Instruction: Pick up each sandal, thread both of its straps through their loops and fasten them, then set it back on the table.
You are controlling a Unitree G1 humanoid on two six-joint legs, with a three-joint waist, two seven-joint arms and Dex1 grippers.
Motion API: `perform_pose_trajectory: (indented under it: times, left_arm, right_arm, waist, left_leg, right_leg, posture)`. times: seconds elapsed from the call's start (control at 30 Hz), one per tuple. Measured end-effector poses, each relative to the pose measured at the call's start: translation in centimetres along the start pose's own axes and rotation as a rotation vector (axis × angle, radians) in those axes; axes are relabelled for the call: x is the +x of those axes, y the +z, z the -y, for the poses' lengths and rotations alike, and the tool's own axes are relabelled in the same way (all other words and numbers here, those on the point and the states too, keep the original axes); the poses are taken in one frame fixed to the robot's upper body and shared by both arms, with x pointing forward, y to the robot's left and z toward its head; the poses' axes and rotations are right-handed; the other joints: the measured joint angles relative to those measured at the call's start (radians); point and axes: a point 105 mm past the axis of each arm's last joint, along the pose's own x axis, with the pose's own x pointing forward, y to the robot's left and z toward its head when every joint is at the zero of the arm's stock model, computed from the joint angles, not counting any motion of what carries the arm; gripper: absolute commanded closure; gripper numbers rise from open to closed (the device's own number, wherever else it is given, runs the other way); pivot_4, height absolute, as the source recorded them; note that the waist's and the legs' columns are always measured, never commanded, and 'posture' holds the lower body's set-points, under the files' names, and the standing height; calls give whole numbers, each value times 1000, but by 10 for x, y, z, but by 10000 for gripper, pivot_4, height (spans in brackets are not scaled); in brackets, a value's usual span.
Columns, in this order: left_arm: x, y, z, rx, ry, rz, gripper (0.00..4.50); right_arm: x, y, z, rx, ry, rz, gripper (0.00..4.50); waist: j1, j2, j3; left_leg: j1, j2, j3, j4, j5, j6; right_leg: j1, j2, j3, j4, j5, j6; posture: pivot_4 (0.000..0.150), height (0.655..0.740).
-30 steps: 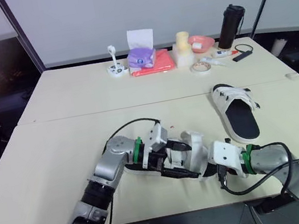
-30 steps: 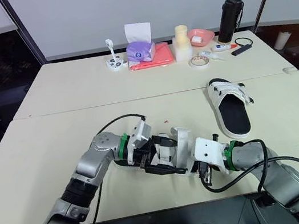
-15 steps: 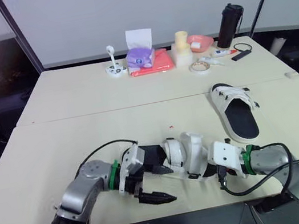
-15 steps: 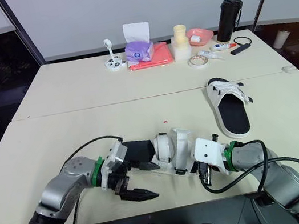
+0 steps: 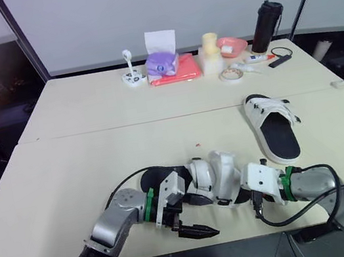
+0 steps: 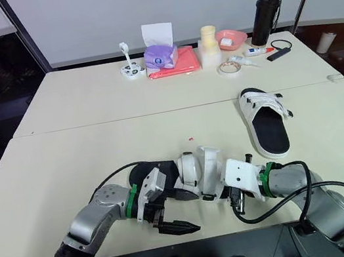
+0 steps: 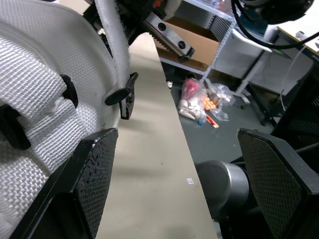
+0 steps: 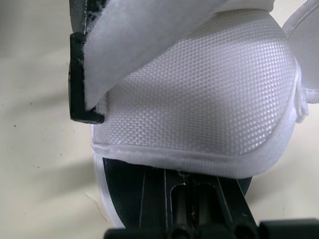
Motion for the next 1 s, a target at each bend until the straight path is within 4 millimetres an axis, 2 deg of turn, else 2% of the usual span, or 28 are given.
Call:
perform_pose_trajectory:
  times: [0.2, 0.57, 0.67, 0.87, 1.0]
  left_arm:
    - [12, 5, -2, -16, -4, 23, 5289]
    - [24, 9, -2, -112, -7, 52, 5289]
    - [25, 9, -4, -120, 7, 48, 13921]
    - [25, 7, -9, -132, 48, 42, 44679]
    - [26, 4, -11, -150, 62, 32, 44679]
  right_arm:
    - [-2, -3, 0, 2, -3, -14, 45000]
    - [-2, -3, 0, 2, -6, -17, 45000]
    - [-2, -3, 1, 2, -7, -18, 45000]
    - [-2, -3, 0, 0, -6, -15, 45000]
    - [-2, -2, 0, 0, -6, -15, 45000]
  waist:
    - [20, -2, -1]
    - [21, -2, -2]
    - [21, -2, -2]
    - [21, -2, -2]
    - [20, -2, -2]
  left_leg:
    - [0, 0, 1, 2, 0, 0]
    - [1, 0, 1, 3, 0, 0]
    - [1, 0, 1, 3, 0, 0]
    - [1, -1, 1, 3, 0, 0]
    - [1, -1, 1, 3, 0, 0]
  right_leg:
    - [0, 0, 0, 1, 0, 0]
    - [0, 1, 0, 4, 0, 0]
    - [0, 1, 0, 4, 0, 0]
    - [0, 1, 0, 4, 0, 0]
    - [-1, 1, 0, 6, 0, 0]
  posture:
    - [1500, 7400]
    - [1500, 7400]
    - [1500, 7400]
    - [1500, 7400]
    - [1500, 7400]
